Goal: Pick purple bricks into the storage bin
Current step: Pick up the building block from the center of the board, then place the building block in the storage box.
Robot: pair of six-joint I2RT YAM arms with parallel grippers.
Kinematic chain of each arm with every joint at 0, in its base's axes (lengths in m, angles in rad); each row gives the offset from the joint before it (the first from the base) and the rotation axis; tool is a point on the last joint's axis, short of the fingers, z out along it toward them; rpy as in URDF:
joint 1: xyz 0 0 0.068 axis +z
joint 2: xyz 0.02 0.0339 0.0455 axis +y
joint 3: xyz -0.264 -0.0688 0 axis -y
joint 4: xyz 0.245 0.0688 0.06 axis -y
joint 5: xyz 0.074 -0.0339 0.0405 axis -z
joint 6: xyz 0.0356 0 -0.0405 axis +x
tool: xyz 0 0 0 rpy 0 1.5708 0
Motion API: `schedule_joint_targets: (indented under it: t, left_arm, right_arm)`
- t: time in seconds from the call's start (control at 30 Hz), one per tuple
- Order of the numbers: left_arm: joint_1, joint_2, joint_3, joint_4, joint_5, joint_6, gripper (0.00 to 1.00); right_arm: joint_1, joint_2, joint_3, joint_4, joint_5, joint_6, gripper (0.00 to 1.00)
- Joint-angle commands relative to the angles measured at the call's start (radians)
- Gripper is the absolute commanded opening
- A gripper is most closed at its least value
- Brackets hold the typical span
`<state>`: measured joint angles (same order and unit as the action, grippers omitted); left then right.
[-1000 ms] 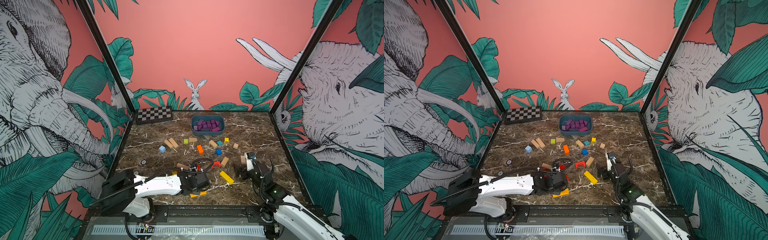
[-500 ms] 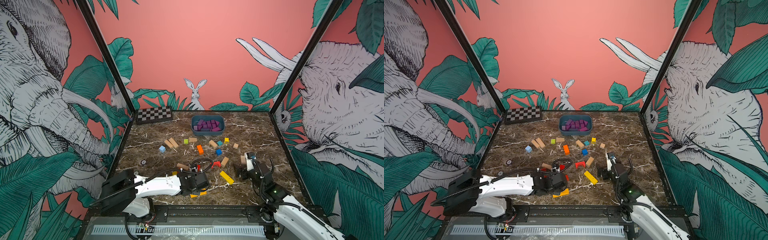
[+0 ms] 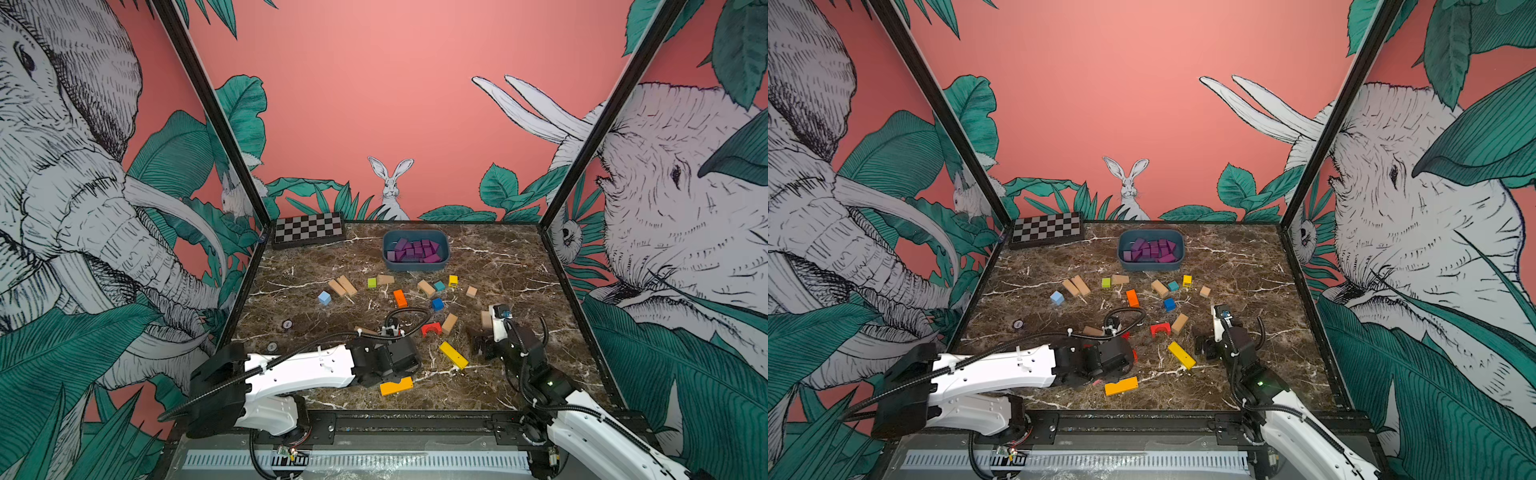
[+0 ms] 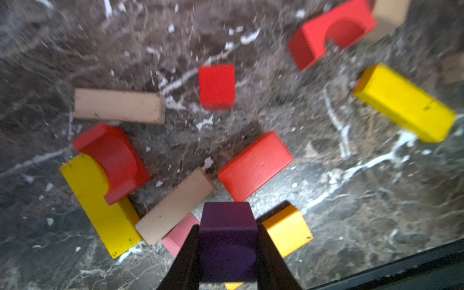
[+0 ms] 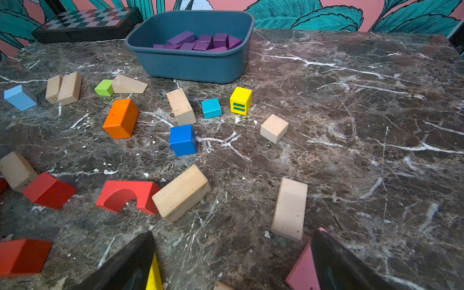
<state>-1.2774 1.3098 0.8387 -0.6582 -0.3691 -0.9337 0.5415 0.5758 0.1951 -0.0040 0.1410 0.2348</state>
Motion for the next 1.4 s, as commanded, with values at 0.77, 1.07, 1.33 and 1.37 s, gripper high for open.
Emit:
schedule_joint_targets:
  t: [0.77,1.07,1.33,1.37]
  left_arm:
    - [0.529,0.587,0.769,0.605,0.042,0.895,0.08]
    - [0.641,0.987,1.150,0.560,0.151,0.859,0.05]
    - [0.659,1.150,1.303,0.563,0.155,0.885,0.25]
    - [0.659,1.156,1.303,0.567,0.153,0.884,0.26]
  right_arm:
    - [0.005,0.092,0.026,0.058,-0.003,-0.010,0.99]
    - [0.005,0.142,0.041,0.062,-0.001,-0.011,0.99]
    - [0.005,0.188,0.056,0.068,0.002,-0.009,0.99]
    - [0.005,0.193,0.058,0.067,0.004,-0.009,0.99]
